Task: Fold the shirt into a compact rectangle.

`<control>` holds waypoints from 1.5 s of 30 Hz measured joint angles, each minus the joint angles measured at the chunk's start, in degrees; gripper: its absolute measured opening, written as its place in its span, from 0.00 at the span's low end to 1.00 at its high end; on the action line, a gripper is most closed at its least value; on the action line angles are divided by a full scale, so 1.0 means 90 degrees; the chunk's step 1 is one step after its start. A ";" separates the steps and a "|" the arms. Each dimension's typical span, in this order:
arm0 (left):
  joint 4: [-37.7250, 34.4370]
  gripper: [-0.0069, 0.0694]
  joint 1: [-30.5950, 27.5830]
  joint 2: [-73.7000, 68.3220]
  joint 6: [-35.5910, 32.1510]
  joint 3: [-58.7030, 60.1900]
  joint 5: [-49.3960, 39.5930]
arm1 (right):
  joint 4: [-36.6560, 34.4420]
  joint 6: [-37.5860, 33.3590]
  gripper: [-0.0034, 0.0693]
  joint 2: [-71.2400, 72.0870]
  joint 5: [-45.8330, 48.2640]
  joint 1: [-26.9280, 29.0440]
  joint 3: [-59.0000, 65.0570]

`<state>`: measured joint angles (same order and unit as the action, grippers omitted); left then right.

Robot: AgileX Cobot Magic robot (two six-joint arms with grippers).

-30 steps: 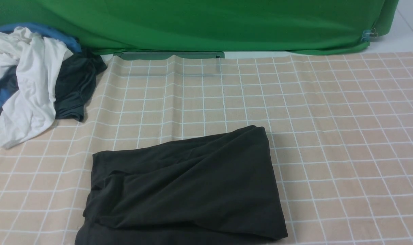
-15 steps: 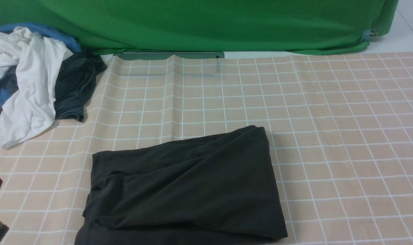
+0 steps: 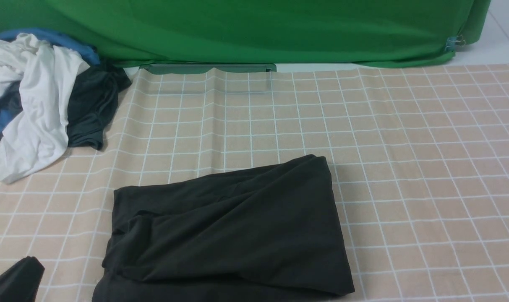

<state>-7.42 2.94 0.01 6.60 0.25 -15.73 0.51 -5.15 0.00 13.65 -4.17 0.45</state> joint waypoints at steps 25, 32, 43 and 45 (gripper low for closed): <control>0.0326 0.11 0.0178 0.0000 0.0298 0.0000 0.0094 | 0.0000 0.0000 0.37 0.0000 0.0000 0.0000 0.0000; 0.0346 0.11 0.0178 0.0000 0.0298 0.0000 0.0094 | 0.0000 0.0000 0.37 0.0000 0.0000 0.0000 0.0000; 0.0346 0.11 0.0178 0.0000 0.0338 0.0000 0.0094 | 0.0000 0.0000 0.37 0.0000 0.0000 0.0000 0.0000; 0.0346 0.11 0.0178 0.0000 0.0338 0.0000 0.0094 | 0.0000 0.0000 0.37 0.0000 0.0000 0.0000 0.0000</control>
<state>-4.31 4.54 0.01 9.64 0.25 -14.89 0.51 -5.15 0.00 13.65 -4.17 0.45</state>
